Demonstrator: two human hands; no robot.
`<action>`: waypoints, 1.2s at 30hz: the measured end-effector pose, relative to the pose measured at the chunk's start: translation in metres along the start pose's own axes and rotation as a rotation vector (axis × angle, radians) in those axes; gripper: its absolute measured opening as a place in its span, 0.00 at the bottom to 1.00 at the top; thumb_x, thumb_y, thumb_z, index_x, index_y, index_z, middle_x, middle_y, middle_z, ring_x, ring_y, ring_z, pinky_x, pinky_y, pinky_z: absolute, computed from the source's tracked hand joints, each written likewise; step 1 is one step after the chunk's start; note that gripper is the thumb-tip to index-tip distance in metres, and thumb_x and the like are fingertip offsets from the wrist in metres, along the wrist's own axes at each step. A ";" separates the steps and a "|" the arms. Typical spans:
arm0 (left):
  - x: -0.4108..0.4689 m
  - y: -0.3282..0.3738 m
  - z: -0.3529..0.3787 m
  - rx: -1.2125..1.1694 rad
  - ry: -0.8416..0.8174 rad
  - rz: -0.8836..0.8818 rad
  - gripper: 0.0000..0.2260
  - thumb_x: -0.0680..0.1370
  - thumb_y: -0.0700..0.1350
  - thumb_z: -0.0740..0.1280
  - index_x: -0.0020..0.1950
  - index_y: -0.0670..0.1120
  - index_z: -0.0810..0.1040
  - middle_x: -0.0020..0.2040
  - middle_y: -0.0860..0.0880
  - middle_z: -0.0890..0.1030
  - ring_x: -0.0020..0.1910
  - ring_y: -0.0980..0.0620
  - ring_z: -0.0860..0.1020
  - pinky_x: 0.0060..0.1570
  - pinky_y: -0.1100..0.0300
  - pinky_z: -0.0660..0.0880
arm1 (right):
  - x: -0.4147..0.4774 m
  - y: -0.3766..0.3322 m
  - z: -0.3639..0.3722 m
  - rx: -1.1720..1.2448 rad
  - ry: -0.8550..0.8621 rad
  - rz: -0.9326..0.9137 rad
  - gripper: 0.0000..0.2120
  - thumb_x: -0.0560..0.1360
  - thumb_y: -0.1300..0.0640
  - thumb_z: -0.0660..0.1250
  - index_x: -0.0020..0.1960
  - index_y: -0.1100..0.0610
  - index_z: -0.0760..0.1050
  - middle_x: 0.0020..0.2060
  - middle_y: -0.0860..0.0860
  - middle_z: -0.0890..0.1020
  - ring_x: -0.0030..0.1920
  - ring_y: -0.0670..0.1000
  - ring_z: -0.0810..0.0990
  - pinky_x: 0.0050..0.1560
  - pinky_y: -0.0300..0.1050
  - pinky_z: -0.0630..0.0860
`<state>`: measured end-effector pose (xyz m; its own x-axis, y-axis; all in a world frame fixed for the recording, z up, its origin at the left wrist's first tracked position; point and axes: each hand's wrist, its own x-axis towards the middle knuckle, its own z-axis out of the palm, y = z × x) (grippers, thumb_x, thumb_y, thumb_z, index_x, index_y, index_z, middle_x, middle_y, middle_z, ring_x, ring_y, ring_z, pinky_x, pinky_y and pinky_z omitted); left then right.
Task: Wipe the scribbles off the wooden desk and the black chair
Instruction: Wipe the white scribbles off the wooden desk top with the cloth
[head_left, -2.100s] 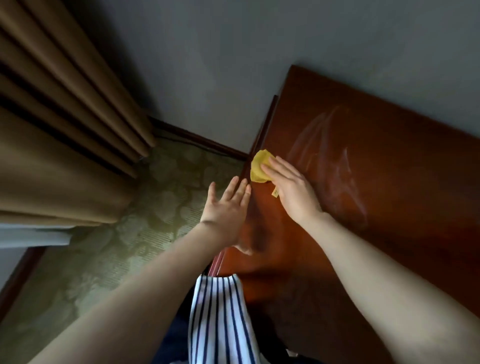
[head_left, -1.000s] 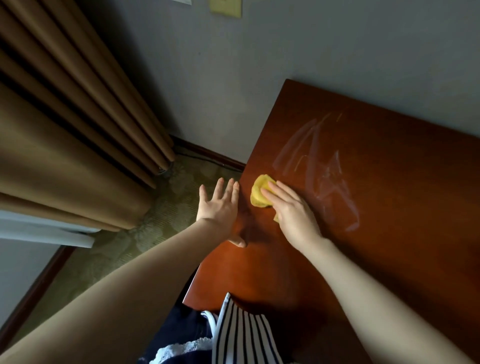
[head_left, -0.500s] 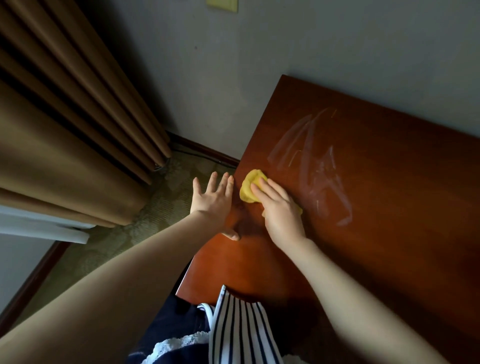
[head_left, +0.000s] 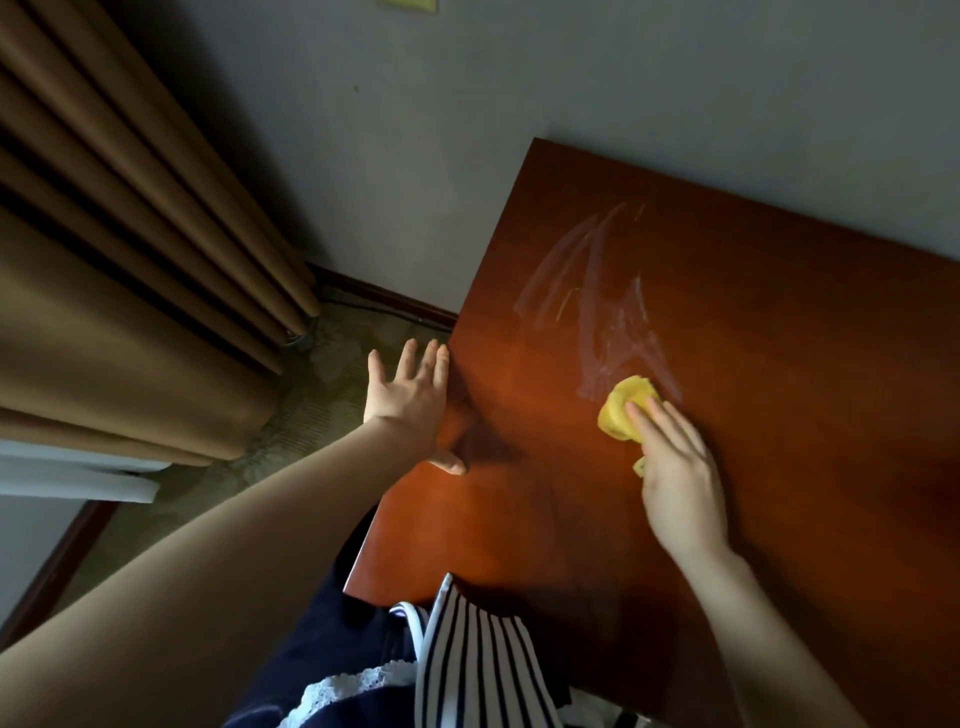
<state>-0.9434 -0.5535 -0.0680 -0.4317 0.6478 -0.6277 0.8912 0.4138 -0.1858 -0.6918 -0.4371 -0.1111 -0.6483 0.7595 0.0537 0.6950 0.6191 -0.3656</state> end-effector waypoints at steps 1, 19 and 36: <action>0.000 0.000 0.000 -0.001 0.002 0.002 0.63 0.61 0.72 0.68 0.75 0.41 0.32 0.77 0.46 0.37 0.76 0.44 0.38 0.71 0.36 0.44 | 0.009 0.006 -0.004 -0.012 -0.015 0.043 0.31 0.68 0.76 0.66 0.68 0.59 0.72 0.67 0.56 0.73 0.69 0.58 0.69 0.67 0.54 0.68; -0.001 -0.001 0.000 0.021 0.001 0.005 0.63 0.61 0.73 0.67 0.75 0.40 0.32 0.77 0.46 0.37 0.76 0.44 0.38 0.72 0.37 0.45 | 0.109 -0.045 0.032 0.022 -0.089 0.038 0.29 0.77 0.72 0.56 0.75 0.54 0.61 0.75 0.51 0.60 0.76 0.51 0.54 0.72 0.37 0.50; -0.002 -0.002 0.000 -0.003 0.015 0.036 0.63 0.61 0.73 0.67 0.75 0.40 0.33 0.78 0.46 0.38 0.76 0.44 0.38 0.71 0.38 0.46 | -0.032 -0.030 0.015 0.135 -0.194 -0.439 0.29 0.69 0.73 0.63 0.66 0.52 0.74 0.68 0.47 0.73 0.71 0.46 0.65 0.68 0.45 0.66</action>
<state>-0.9442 -0.5557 -0.0658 -0.4017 0.6717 -0.6225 0.9057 0.3919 -0.1616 -0.6967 -0.4826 -0.1162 -0.9256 0.3737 0.0602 0.3052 0.8309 -0.4653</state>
